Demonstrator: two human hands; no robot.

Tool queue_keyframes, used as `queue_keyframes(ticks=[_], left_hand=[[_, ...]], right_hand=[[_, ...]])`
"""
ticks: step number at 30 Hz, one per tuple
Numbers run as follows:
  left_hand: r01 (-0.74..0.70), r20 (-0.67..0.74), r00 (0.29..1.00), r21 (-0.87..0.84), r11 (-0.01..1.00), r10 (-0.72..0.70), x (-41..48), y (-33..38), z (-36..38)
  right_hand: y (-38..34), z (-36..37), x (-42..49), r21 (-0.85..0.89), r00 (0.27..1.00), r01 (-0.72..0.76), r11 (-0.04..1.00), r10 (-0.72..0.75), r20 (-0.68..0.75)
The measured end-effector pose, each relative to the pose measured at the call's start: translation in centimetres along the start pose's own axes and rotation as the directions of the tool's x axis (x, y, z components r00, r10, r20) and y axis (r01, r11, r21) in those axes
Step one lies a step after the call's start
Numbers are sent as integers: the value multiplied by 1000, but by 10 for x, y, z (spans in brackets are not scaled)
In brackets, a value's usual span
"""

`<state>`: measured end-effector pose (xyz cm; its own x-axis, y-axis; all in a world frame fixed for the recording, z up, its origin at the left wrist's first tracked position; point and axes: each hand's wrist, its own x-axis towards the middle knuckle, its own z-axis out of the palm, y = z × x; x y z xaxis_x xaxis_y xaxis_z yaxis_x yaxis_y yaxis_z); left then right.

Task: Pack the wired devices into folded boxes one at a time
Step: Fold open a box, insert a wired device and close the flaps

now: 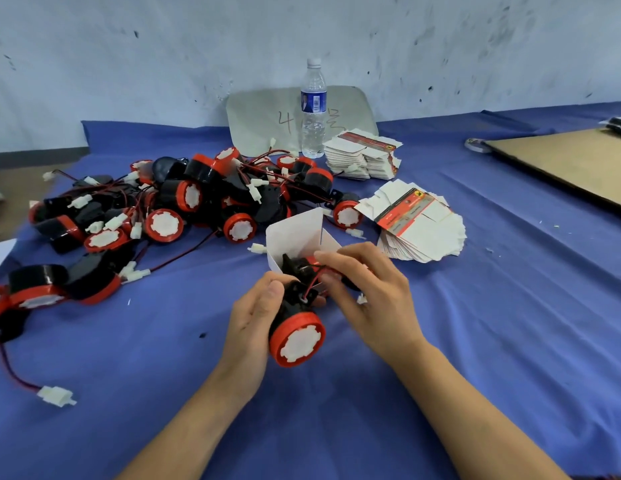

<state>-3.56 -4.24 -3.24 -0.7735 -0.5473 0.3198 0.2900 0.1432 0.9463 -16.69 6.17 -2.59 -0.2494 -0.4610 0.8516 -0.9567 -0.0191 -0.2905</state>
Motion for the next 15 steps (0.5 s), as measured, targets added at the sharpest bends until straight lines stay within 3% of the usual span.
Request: queue_keyframes(ticks=[3,5,7,9,11,12,13,15], left_hand=[[-8,38,999,-14,1000,9,-1,1,-2],[-35,-35,999,-73,997,32,1,3,-6],[-74,-248,969,-228,971,15,7,7,-14],[-180,-532,847,-298,938,-6,17,12,-32],[-199,-750,661,-150,968,19,27,13,-52],[-135,-801,597,-39,990,50,30,12,-59],[-33,-817,571,76,997,82,33,8,-65],[193,-791,607,240,951,77,33,-3,-71]], right_hand=[[1,2,-2,-24,998,39,999,-39,-38],[1,3,-2,44,996,-81,996,83,-25],[4,2,-2,76,977,-213,974,214,-7],[5,2,-3,106,947,-322,941,322,19],[4,3,-3,113,921,-390,914,384,72],[3,4,-3,86,923,-381,921,373,95],[1,6,-4,56,930,-357,932,349,117],[0,8,-5,28,931,-343,939,336,140]])
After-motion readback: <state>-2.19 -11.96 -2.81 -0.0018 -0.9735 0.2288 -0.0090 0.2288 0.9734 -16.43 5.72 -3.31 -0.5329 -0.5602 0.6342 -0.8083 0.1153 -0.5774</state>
